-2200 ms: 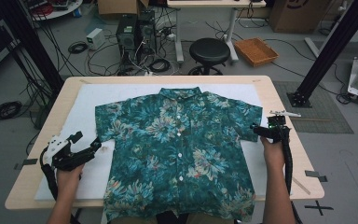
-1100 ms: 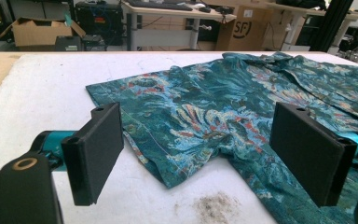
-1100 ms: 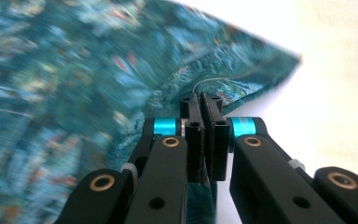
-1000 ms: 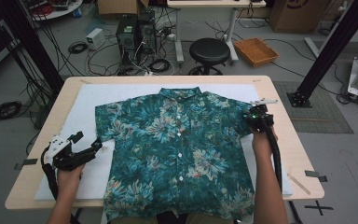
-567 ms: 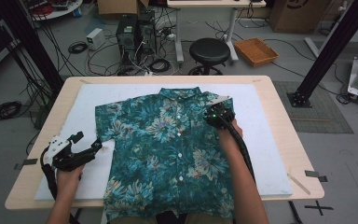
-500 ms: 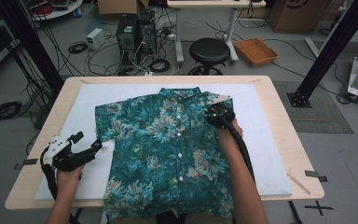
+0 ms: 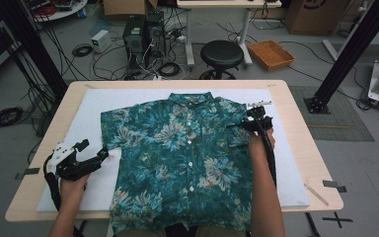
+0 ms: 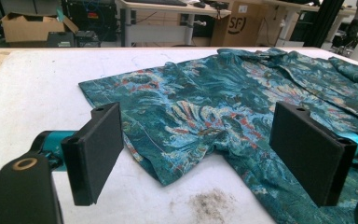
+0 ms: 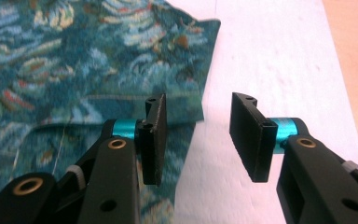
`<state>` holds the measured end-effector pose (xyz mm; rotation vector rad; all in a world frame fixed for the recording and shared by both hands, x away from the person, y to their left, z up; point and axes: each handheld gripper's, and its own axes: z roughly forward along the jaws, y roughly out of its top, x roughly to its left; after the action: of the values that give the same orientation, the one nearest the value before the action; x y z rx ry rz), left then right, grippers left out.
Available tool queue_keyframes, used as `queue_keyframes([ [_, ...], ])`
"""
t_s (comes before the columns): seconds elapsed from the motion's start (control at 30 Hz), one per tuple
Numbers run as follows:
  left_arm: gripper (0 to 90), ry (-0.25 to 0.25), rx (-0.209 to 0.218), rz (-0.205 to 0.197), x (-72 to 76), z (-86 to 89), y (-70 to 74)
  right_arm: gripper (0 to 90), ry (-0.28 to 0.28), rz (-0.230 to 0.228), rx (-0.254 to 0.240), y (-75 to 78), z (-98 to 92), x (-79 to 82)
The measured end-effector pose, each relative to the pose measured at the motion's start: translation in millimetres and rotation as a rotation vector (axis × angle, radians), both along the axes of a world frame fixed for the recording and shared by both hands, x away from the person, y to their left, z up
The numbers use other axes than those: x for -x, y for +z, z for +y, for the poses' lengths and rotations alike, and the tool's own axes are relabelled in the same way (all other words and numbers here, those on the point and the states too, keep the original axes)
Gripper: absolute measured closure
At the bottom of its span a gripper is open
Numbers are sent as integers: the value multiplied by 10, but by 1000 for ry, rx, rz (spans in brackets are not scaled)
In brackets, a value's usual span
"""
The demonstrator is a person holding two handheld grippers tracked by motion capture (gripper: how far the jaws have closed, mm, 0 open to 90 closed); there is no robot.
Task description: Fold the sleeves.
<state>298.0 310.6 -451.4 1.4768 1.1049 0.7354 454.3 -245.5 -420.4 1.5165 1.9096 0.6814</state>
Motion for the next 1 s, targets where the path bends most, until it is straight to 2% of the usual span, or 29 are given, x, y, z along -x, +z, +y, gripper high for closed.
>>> queue_keyframes([
  [0.03, 177, 0, -2, 2, -1, -3, 1, 614, 11, -2, -5, -11, -5, -24],
  [0.13, 177, 0, -10, 5, -4, -7, 2, 631, 18, 15, -32, -51, -19, -75],
  [0.2, 177, -3, -12, 9, -9, -6, 3, 780, 9, 16, -70, -105, -69, -126],
  [0.27, 177, -6, -10, 13, -12, -4, 4, 900, 30, 16, -98, -113, -84, -135],
  [0.3, 177, -6, -10, 13, -12, -4, 4, 900, 30, 16, -98, -113, -84, -135],
  [0.33, 177, -8, -8, 17, -18, -2, 3, 900, 78, -6, -95, -99, -48, -137],
  [0.4, 177, -9, -7, 22, -22, -1, 4, 900, 112, -35, -83, -67, 23, -135],
  [0.43, 177, -10, -7, 25, -22, -2, 4, 900, 126, -48, -92, -53, 60, -137],
  [0.6, 177, -8, -8, 24, -24, -7, 4, 900, 202, -56, -193, -62, 203, -192],
  [0.7, 177, -9, -8, 26, -25, -7, 5, 900, 305, -109, -258, -43, 288, -182],
  [0.73, 177, -10, -11, 26, -26, -6, 5, 887, 317, -133, -262, -25, 310, -172],
  [0.77, 177, -12, -12, 27, -27, -6, 5, 816, 316, -155, -257, -5, 323, -165],
  [0.87, 177, -13, -17, 27, -25, -9, 6, 746, 279, -188, -230, 62, 304, -142],
  [0.93, 177, -13, -19, 26, -25, -10, 6, 746, 244, -191, -154, 97, 280, -120],
  [1.0, 177, -13, -20, 27, -28, -12, 6, 746, 207, -163, -85, 106, 255, -110],
])
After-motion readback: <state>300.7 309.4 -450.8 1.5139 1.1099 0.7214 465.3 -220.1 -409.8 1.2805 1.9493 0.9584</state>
